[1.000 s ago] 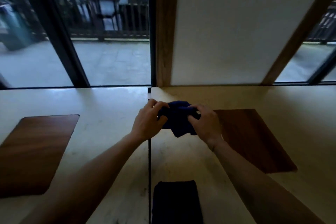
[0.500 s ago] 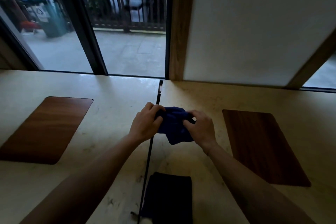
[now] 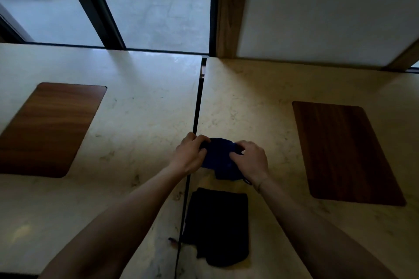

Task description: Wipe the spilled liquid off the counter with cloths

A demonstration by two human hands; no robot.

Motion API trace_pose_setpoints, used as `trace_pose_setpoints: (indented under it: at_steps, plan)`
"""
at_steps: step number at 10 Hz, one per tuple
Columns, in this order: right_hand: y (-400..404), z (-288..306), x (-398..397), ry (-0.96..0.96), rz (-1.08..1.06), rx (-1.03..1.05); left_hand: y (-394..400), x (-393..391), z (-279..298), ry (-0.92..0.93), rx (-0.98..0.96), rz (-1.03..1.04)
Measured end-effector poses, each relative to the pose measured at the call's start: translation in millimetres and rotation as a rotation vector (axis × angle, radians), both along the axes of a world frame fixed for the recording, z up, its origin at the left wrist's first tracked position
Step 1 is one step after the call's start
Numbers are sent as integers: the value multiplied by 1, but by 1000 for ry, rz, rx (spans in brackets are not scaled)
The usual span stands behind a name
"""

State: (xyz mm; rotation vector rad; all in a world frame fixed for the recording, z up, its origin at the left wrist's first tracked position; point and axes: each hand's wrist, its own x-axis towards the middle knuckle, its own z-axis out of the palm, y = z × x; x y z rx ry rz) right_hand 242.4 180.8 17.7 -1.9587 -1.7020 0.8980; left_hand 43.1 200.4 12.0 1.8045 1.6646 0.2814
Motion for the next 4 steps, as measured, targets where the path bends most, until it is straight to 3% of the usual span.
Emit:
trace_pose_setpoints:
  at_steps: [3, 4]
  plan:
    - [-5, -50, -3, -298, 147, -97, -13, -6, -46, 230, 58, -117]
    - [-8, -49, -4, -278, 103, -76, -15, -10, -40, 199, 114, -85]
